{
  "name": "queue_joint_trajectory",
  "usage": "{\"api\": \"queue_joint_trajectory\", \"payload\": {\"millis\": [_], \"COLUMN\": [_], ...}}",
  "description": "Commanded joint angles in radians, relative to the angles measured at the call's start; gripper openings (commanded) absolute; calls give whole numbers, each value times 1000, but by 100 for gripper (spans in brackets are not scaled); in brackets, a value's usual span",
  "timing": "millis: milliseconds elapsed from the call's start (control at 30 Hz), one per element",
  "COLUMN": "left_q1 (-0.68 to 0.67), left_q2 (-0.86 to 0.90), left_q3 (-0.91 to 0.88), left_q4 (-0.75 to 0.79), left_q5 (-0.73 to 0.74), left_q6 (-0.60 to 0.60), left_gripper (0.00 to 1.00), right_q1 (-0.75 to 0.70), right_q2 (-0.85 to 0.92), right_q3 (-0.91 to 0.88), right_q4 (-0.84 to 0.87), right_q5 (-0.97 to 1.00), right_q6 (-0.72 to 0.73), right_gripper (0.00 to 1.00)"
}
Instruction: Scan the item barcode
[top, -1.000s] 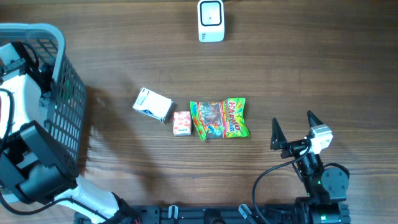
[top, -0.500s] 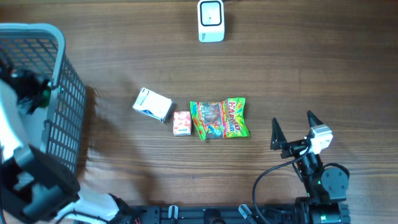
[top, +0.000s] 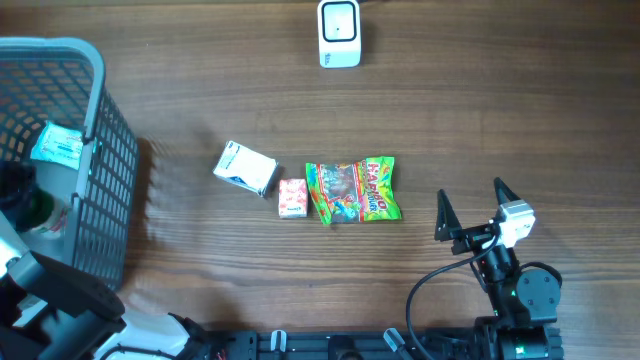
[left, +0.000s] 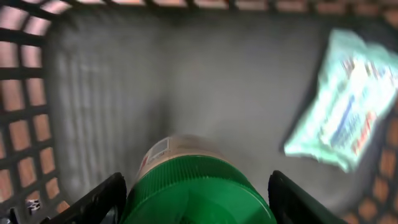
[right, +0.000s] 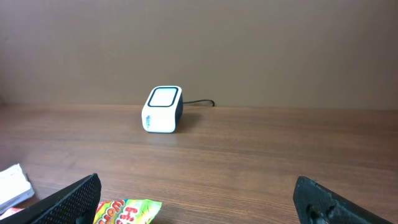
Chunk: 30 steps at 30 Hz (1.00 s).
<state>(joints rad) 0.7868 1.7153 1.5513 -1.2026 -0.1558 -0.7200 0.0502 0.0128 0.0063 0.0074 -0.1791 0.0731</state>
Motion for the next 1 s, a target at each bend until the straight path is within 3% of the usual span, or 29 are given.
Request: {"api": "queue_joint_trajectory", "payload": {"millis": [0,267,433,500,767,900,967], "left_q1": [4,0,0,1,2,3,1], "left_q2": [-10,-6,-1,-11,-137,-166,-153], "left_q3": [10,-75,-127,-125,-72,-72,-72], "left_q4": [-13,6,113,119,66,69,98], "left_q5": [-192,-193,-161,-156,-159,-156,-155], "left_q6": [-214,-606,-631,-628,-504,-160,90], "left_gripper": [61,70,73,100,100,100,100], "right_q1": [5,5,5,5,5,5,5], "right_q2": [-8,-8,-8,-8,-8,-8,-8], "right_q3": [-1,-1,-1,-1,-1,-1,-1], "right_q4": [5,5,5,5,5,5,5], "right_q5": [6,6,6,6,6,6,5], "right_q6": [-14,-13,-13,-14,-13,-13,-13], "right_gripper": [100,100,100,100,100,100,100]}}
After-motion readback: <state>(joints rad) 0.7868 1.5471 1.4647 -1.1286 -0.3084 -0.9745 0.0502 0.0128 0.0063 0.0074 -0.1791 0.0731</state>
